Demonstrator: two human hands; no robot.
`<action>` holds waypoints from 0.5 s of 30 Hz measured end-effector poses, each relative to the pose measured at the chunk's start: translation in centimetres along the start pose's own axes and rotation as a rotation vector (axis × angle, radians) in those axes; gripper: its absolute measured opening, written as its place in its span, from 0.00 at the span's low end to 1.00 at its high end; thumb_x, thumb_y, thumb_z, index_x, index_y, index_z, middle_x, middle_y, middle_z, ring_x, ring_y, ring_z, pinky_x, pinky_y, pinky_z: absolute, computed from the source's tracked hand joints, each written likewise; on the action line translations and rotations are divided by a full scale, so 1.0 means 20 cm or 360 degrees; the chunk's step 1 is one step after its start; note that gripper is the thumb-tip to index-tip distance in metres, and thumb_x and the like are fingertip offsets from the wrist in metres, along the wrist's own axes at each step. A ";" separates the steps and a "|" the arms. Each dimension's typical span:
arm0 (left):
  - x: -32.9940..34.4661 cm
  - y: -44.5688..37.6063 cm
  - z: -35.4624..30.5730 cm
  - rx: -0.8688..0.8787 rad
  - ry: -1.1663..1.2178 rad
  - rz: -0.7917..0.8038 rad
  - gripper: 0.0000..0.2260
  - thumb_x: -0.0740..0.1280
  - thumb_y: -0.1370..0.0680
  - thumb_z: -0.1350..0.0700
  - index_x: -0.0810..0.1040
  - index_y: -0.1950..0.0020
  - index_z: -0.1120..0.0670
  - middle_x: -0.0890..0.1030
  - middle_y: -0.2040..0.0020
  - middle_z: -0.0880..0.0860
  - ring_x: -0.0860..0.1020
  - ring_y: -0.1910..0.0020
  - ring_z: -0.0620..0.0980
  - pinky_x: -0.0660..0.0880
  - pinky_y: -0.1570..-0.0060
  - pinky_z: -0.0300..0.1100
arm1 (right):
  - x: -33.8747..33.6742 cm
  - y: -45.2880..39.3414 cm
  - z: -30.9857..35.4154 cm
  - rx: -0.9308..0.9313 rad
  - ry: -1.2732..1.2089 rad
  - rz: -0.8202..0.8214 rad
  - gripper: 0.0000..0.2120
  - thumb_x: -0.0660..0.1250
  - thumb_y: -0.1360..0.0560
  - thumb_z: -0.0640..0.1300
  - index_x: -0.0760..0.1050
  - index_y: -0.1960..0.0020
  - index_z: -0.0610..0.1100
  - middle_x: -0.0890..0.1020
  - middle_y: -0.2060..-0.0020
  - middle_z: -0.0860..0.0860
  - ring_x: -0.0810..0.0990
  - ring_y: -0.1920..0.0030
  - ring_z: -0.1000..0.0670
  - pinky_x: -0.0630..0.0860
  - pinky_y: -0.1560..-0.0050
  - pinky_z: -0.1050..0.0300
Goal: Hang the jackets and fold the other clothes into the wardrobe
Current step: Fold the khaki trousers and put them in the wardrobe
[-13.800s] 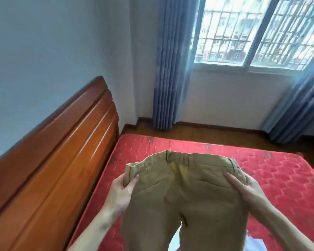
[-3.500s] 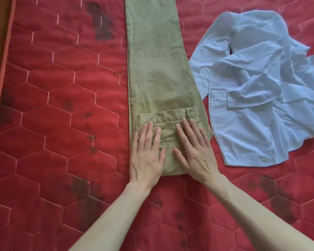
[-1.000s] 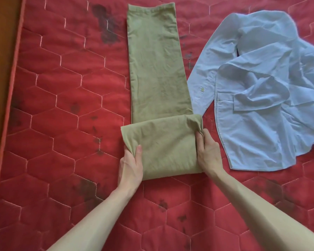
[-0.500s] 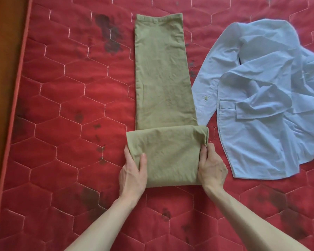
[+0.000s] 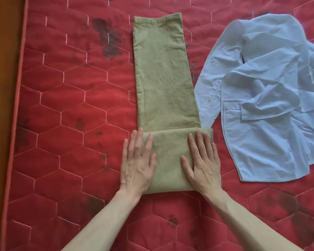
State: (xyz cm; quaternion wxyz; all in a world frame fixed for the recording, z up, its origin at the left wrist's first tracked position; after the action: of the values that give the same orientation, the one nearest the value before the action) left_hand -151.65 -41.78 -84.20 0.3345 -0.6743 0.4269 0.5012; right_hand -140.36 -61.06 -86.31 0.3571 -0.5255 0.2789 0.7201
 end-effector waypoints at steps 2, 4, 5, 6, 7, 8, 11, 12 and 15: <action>0.05 -0.02 0.00 0.0137 -0.0043 0.0126 0.29 0.56 0.15 0.46 0.56 0.15 0.55 0.51 0.15 0.58 0.50 0.16 0.58 0.55 0.19 0.60 | 0.02 0.00 -0.01 0.0011 -0.0030 0.0011 0.35 0.56 0.18 0.61 0.56 0.15 0.48 0.56 0.15 0.49 0.52 0.16 0.45 0.50 0.17 0.45; 0.10 -0.03 0.04 0.0092 -0.0098 0.0214 0.31 0.54 0.15 0.43 0.52 0.14 0.53 0.49 0.15 0.59 0.49 0.15 0.58 0.55 0.19 0.60 | 0.03 -0.01 -0.02 0.0002 -0.0051 0.0008 0.35 0.57 0.18 0.61 0.56 0.15 0.47 0.55 0.15 0.48 0.52 0.16 0.45 0.51 0.17 0.44; 0.12 -0.03 0.05 0.0074 -0.0126 0.0240 0.31 0.53 0.15 0.42 0.51 0.14 0.53 0.47 0.15 0.59 0.48 0.15 0.58 0.54 0.20 0.60 | 0.04 -0.01 -0.03 -0.0009 -0.0049 0.0008 0.35 0.57 0.18 0.61 0.57 0.16 0.47 0.55 0.16 0.48 0.52 0.16 0.45 0.51 0.17 0.44; 0.14 -0.03 0.06 0.0070 -0.0148 0.0263 0.32 0.51 0.15 0.41 0.49 0.14 0.52 0.47 0.15 0.59 0.48 0.15 0.59 0.54 0.20 0.60 | 0.05 -0.01 -0.03 -0.0025 -0.0042 0.0017 0.36 0.57 0.18 0.61 0.56 0.15 0.46 0.55 0.15 0.48 0.52 0.16 0.44 0.51 0.17 0.43; 0.15 -0.03 0.06 0.0070 -0.0167 0.0281 0.32 0.51 0.15 0.41 0.49 0.14 0.52 0.46 0.15 0.60 0.47 0.16 0.60 0.53 0.20 0.60 | 0.05 -0.02 -0.03 -0.0047 -0.0039 0.0035 0.36 0.56 0.18 0.62 0.55 0.15 0.46 0.54 0.15 0.47 0.51 0.16 0.44 0.50 0.17 0.43; 0.16 -0.03 0.06 0.0070 -0.0184 0.0294 0.32 0.50 0.16 0.41 0.48 0.14 0.52 0.45 0.15 0.60 0.47 0.16 0.60 0.52 0.20 0.60 | 0.06 -0.02 -0.04 -0.0076 -0.0042 0.0057 0.36 0.54 0.17 0.63 0.54 0.15 0.46 0.53 0.15 0.47 0.51 0.16 0.43 0.49 0.16 0.44; 0.15 -0.04 0.05 0.0054 -0.0250 0.0330 0.33 0.50 0.16 0.41 0.48 0.14 0.53 0.45 0.15 0.62 0.47 0.16 0.61 0.51 0.19 0.61 | 0.06 -0.02 -0.05 -0.0134 -0.0054 0.0122 0.38 0.52 0.17 0.66 0.52 0.15 0.46 0.50 0.15 0.45 0.49 0.15 0.42 0.45 0.16 0.45; 0.14 -0.04 0.04 0.0084 -0.0255 0.0336 0.33 0.50 0.16 0.41 0.48 0.14 0.54 0.46 0.15 0.61 0.48 0.16 0.61 0.50 0.19 0.60 | 0.05 -0.02 -0.05 -0.0161 -0.0051 0.0143 0.39 0.53 0.18 0.67 0.51 0.15 0.46 0.50 0.15 0.45 0.49 0.15 0.42 0.45 0.16 0.44; 0.10 0.02 -0.03 0.0483 -0.0193 0.0418 0.37 0.55 0.17 0.37 0.53 0.15 0.57 0.49 0.15 0.60 0.51 0.16 0.59 0.51 0.19 0.58 | 0.02 0.02 -0.07 -0.0385 0.0023 0.0201 0.39 0.55 0.19 0.68 0.52 0.15 0.49 0.50 0.15 0.43 0.49 0.16 0.40 0.49 0.18 0.39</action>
State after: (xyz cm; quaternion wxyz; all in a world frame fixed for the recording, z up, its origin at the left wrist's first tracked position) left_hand -151.50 -43.02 -86.03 0.3891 -0.5234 0.5608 0.5101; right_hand -140.08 -62.30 -87.14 0.2432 -0.5513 0.2252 0.7657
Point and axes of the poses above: each hand's wrist, its own y-axis away from the middle knuckle, its own x-axis out of the palm, z = x × y, the point moved 5 cm from there along -y, towards the middle knuckle
